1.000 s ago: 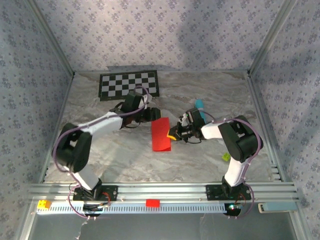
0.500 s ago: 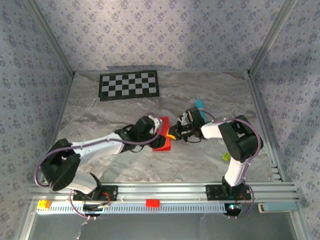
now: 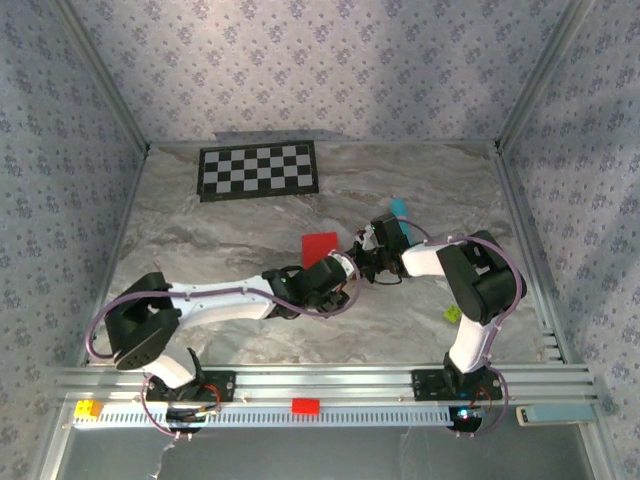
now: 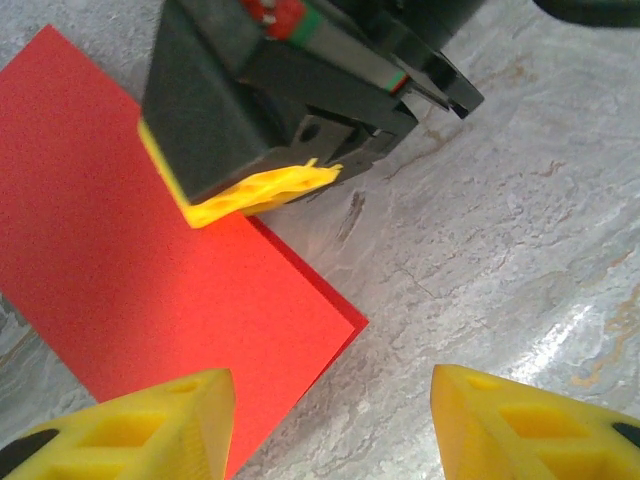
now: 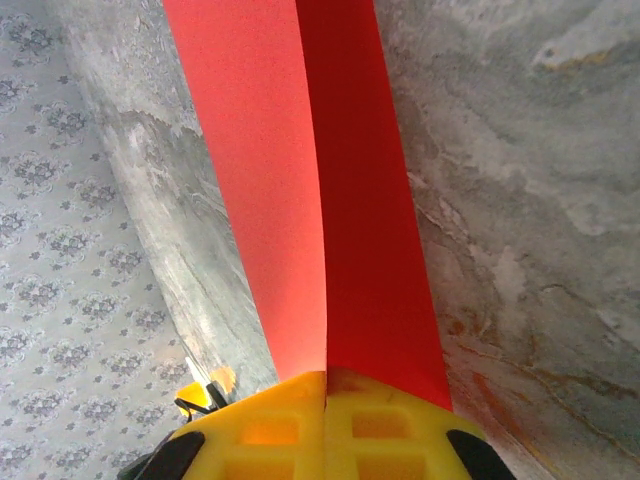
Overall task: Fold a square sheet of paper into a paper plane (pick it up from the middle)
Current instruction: Fold the triangle a second time at the center of the table.
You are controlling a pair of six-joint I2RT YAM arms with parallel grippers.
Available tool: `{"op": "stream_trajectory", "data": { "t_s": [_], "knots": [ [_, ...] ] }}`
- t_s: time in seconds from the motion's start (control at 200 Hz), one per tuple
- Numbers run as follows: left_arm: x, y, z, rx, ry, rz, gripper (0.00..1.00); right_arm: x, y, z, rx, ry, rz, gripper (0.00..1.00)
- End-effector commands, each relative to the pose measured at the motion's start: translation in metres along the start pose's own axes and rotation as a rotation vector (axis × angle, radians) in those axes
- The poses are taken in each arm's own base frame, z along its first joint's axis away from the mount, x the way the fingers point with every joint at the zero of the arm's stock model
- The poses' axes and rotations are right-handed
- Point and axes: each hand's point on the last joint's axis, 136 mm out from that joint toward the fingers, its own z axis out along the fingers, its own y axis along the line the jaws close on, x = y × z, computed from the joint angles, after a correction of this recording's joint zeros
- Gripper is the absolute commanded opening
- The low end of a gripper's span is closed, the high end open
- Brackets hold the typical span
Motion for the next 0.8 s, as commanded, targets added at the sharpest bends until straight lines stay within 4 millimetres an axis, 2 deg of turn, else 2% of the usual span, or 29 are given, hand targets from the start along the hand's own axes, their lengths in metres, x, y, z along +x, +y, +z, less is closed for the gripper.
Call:
{"op": "stream_trajectory", "data": {
  "t_s": [0.0,0.13,0.445,0.675,0.795],
  "knots": [
    [-0.003,-0.004,0.004,-0.049,0.022,0.115,0.55,0.001,0.004,-0.004,-0.005,0.011,-0.008,0.05],
    [-0.003,-0.008,0.01,-0.061,0.046,0.155,0.55,0.001,0.004,-0.004,-0.004,0.011,-0.008,0.05],
    [0.004,0.003,0.021,-0.136,0.085,0.202,0.54,0.0,0.005,-0.005,-0.004,0.005,-0.006,0.05],
    [-0.002,0.006,0.022,-0.164,0.071,0.198,0.47,0.0,0.005,-0.005,-0.004,0.004,-0.005,0.05],
    [-0.006,0.009,0.02,-0.179,0.057,0.193,0.38,0.0,0.005,-0.005,-0.003,0.005,-0.006,0.05]
  ]
}}
